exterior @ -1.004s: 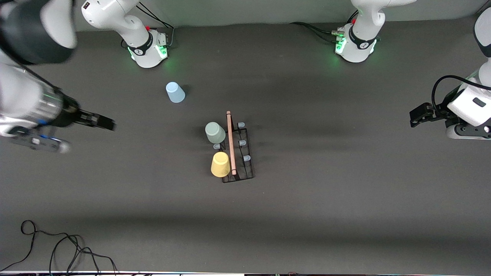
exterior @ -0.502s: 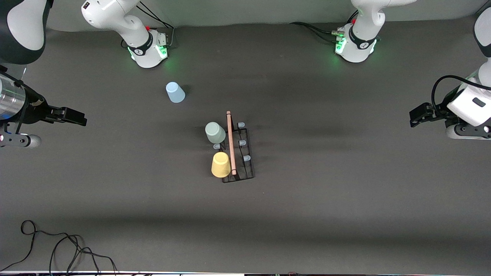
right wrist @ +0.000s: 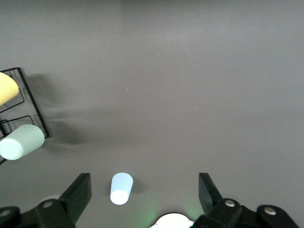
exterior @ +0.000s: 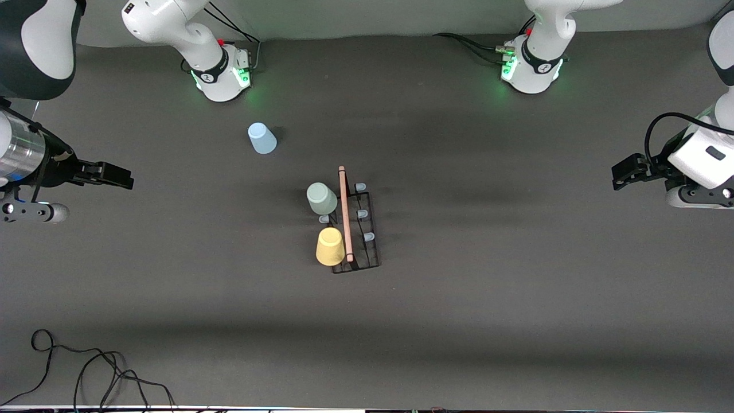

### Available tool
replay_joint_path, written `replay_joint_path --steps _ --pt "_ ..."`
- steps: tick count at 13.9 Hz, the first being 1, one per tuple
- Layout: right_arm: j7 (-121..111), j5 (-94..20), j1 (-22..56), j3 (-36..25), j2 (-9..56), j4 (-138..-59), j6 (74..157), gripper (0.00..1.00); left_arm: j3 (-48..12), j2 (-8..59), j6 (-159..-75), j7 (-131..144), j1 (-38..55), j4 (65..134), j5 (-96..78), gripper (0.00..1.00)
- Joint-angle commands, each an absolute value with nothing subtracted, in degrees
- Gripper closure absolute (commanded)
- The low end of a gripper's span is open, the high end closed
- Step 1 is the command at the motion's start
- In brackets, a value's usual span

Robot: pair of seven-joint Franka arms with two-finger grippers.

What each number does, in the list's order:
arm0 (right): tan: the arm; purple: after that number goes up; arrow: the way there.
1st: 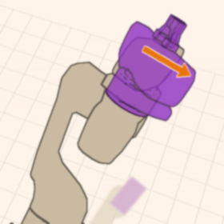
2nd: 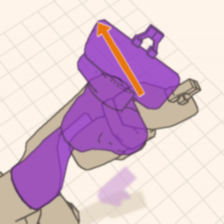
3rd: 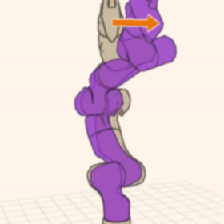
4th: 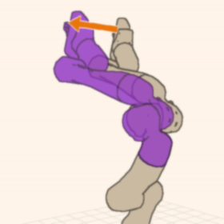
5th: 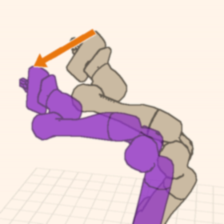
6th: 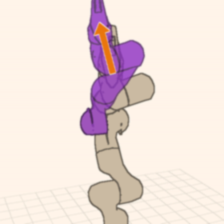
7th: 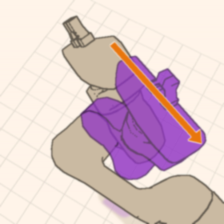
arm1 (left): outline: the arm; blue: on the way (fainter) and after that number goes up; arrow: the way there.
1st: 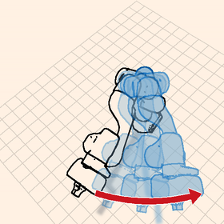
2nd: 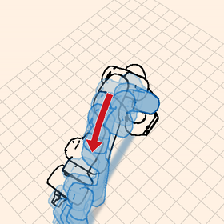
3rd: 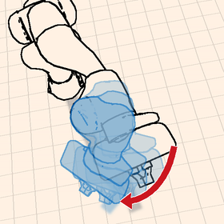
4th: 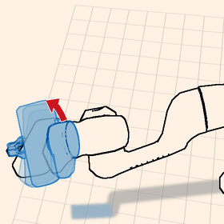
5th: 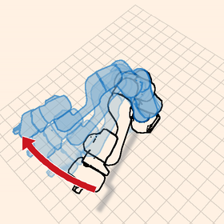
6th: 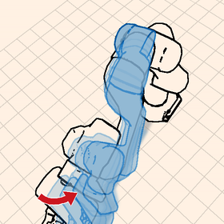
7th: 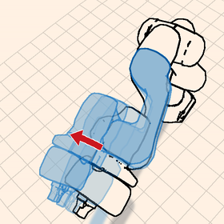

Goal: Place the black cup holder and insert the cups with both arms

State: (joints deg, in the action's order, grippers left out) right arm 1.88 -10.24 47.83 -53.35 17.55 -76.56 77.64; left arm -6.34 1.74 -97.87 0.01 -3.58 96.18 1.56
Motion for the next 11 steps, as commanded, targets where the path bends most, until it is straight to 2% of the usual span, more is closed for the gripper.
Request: replay_joint_path --steps 1,4,8,9,11 --pt "0.6 -6.1 39.6 -43.4 16.5 -75.9 77.1 0.00 -6.1 1.8 -96.9 0.8 -3.0 95.6 1.6 0.00" --pt "0.7 -0.5 27.0 -28.0 13.5 -76.3 77.0 0.00 -6.1 1.8 -96.9 0.7 -3.2 95.6 1.6 0.00" --pt "0.8 2.3 12.0 -11.8 10.3 -78.5 77.2 0.00 -6.1 1.7 -96.9 0.9 -3.2 95.6 1.6 0.00" --pt "0.7 3.3 8.6 -8.2 8.8 -80.2 77.8 0.00 -6.1 1.7 -96.9 0.7 -3.1 95.6 1.6 0.00" --pt "0.7 4.0 5.7 -5.5 6.1 -84.3 80.6 0.00 -6.1 1.6 -96.9 -0.2 -3.2 95.6 1.6 0.00"
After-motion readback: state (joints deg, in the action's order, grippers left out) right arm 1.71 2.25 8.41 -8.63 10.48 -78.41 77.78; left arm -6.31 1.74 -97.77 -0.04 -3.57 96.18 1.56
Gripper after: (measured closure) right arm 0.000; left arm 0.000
